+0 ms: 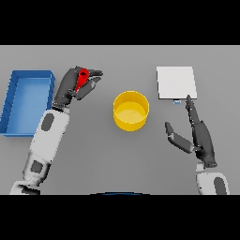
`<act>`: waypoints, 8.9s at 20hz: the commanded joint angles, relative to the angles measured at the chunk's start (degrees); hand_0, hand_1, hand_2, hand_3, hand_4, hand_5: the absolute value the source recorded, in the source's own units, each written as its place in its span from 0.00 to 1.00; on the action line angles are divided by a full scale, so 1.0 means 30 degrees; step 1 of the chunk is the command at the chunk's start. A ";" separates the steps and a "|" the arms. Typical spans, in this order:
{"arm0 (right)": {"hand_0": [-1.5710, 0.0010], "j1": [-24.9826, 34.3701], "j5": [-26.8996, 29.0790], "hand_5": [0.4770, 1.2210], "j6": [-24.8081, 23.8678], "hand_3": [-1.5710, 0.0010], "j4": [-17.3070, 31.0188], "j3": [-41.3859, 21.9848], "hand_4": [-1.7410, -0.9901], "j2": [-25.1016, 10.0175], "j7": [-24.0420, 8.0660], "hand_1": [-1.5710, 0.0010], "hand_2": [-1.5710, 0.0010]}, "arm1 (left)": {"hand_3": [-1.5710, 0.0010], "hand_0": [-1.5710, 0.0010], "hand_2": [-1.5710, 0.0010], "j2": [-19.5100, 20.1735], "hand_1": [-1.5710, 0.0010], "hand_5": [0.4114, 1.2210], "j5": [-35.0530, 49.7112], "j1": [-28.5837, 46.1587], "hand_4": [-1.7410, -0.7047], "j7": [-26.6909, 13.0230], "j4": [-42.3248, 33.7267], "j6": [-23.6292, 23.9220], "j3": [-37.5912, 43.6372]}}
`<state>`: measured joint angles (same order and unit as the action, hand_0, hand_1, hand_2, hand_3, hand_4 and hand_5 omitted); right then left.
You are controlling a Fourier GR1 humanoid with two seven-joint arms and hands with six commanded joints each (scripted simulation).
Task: Pick up the red beaker and tilt it to pour out 1 green nut into yellow bowl. Pick up the yellow bowl and place it on the metallic measuring scale.
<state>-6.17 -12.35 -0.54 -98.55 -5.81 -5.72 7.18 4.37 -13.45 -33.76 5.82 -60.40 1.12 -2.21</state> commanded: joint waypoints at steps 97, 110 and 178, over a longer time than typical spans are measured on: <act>1.00 0.0259 0.0855 0.26 0.0746 1.00 0.0535 -0.0013 0.78 -0.0083 0.0718 1.00 1.00 | 0.72 0.69 0.73 0.8341 0.72 0.30 0.0924 0.2554 0.80 -1.2813 -0.3533 -0.3611 0.1948; 1.00 0.1903 -0.2219 0.25 0.1591 1.00 0.0708 -0.1560 0.87 -0.1941 -0.0195 1.00 1.00 | 0.98 0.98 0.99 0.7876 0.98 0.30 0.0125 0.2372 0.91 -1.1055 -0.3545 -0.2594 0.1415; 0.01 1.6394 -1.1193 1.00 1.0623 0.26 0.8294 -0.7959 0.00 -0.7507 -0.0987 0.00 0.03 | 1.00 1.00 1.00 0.7889 1.00 0.39 0.1054 0.2703 0.88 -1.1544 -0.4163 -0.3305 0.1876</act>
<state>43.02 -45.95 31.34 -73.65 -29.67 -28.30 3.96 28.04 -10.29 -25.64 -28.77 -72.90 -8.78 3.42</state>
